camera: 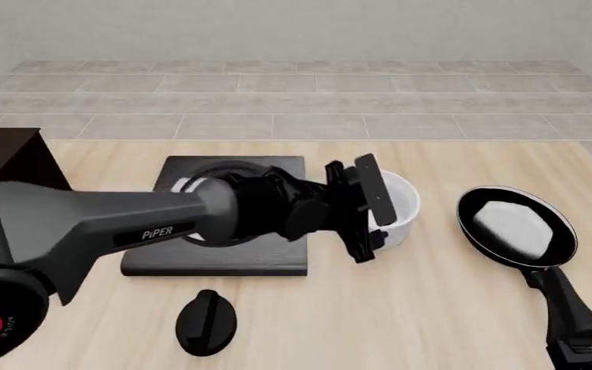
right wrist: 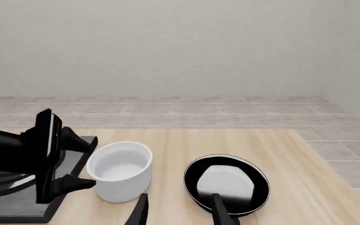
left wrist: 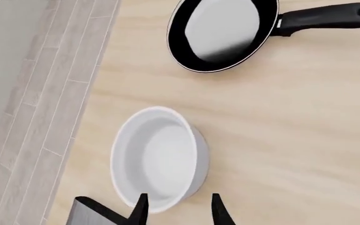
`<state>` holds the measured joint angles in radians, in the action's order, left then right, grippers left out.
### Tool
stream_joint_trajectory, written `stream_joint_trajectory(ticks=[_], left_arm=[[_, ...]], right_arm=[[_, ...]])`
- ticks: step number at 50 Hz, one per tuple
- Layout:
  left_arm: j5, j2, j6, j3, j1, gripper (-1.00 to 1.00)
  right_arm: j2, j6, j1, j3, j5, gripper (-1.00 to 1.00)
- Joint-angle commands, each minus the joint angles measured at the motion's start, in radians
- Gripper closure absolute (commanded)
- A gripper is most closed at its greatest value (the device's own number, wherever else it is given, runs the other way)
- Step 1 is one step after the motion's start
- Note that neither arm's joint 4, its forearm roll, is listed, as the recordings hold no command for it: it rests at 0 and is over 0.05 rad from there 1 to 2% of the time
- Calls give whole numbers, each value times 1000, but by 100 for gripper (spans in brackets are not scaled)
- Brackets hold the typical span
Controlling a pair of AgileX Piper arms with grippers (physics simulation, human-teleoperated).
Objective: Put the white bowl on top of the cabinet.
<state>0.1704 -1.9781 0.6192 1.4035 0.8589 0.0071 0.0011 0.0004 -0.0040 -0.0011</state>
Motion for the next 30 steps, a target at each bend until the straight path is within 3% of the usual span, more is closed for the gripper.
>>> stream_joint_trajectory(ticks=[1, 14, 30], left_arm=[[-5, -41, 23, 24, 8, -100], [38, -99, 8, 74, 57, -100], [93, -181, 7, 163, 12, -100]], right_arm=[[1, 0, 0, 0, 0, -100], [-1, 0, 0, 0, 1, -100], [0, 0, 0, 1, 0, -100]])
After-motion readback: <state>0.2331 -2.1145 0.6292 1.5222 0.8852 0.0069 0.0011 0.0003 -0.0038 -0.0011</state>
